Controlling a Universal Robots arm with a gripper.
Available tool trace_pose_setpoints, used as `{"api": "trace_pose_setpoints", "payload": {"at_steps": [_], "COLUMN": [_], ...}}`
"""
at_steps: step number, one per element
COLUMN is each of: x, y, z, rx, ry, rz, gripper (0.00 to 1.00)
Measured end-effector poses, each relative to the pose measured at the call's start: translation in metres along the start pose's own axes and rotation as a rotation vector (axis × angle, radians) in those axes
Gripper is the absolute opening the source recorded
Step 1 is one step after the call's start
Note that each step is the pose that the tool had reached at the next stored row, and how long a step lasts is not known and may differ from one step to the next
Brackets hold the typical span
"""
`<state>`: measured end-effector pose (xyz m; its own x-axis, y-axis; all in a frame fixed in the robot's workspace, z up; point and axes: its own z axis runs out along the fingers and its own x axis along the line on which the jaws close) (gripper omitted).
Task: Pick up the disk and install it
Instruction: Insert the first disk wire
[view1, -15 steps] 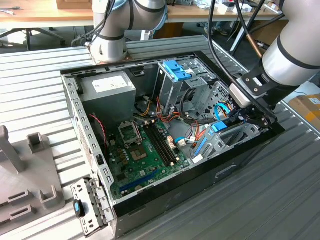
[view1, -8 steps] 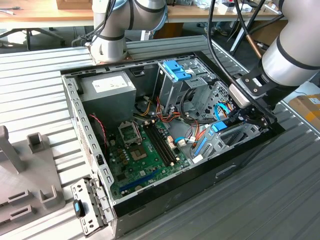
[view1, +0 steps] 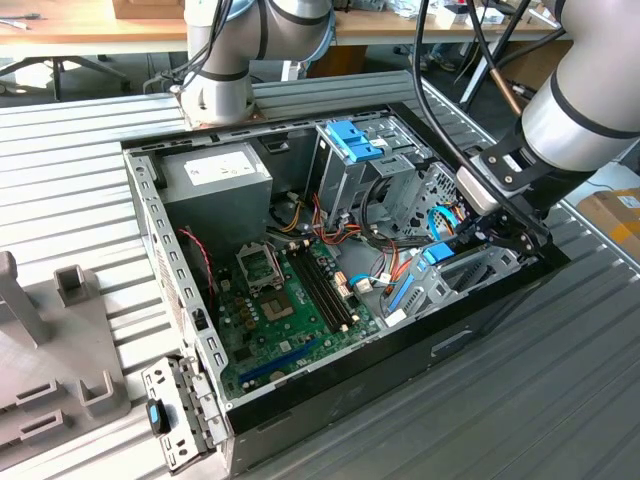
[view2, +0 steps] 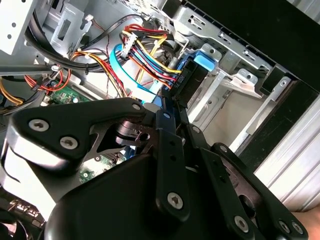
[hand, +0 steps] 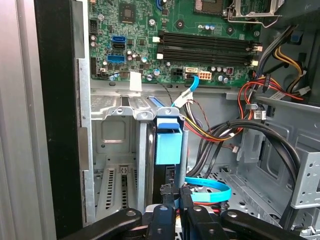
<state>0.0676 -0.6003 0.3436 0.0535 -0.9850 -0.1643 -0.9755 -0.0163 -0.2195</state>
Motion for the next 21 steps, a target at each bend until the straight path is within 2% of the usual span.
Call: {"api": "trace_pose_setpoints", "payload": {"at_steps": [4,10,14,21], "x": [0.0001,0.0001,0.0004,0.0006], "y": [-0.0003,-0.0003,0.0,0.0004], "z": [0.0002,0.0005,0.002,0.0036], "rx": [0.0028,0.0034,0.0088,0.0093], "ry": [0.0037,0.0044,0.012,0.0125], "rz": [0.016,0.02,0.052,0.054], "gripper": [0.16,0.16,0.16,0.16]}}
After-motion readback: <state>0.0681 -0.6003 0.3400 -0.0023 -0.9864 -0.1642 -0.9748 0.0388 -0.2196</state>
